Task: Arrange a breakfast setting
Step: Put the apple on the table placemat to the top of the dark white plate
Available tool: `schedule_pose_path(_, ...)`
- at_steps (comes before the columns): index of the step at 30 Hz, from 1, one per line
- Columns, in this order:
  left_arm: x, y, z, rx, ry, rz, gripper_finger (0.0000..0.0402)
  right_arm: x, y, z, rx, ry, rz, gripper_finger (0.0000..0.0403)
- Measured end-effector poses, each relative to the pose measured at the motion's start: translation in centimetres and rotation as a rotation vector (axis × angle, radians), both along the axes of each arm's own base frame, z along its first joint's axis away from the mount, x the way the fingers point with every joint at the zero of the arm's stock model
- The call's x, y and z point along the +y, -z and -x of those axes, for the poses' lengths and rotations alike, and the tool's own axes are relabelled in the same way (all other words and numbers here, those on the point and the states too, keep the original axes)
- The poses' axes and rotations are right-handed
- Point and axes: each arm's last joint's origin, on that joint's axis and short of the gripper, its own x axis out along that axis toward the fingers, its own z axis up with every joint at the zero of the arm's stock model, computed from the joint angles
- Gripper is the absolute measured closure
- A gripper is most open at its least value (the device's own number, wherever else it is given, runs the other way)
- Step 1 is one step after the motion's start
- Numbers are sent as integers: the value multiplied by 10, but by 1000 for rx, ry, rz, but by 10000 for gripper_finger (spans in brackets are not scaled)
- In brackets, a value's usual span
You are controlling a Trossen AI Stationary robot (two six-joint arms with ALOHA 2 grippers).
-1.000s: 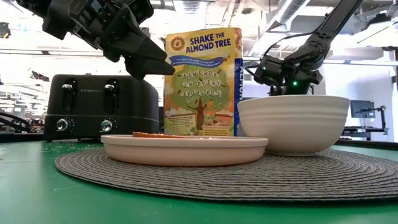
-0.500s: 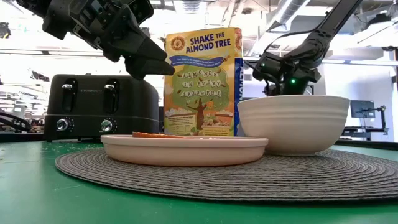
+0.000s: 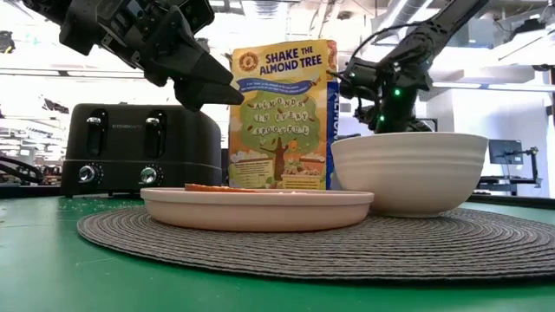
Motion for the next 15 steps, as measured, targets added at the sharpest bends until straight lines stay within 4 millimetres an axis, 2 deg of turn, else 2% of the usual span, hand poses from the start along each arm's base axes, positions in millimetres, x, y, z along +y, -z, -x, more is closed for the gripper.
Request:
schedule_pose_path(4, 0, 0, 0, 4, -4, 8, 187, 3, -14, 0, 23, 4, -17, 143)
schedule_pose_path(15, 0, 2, 1, 25, -5, 5, 187, 22, -59, 29, 12, -25, -11, 143)
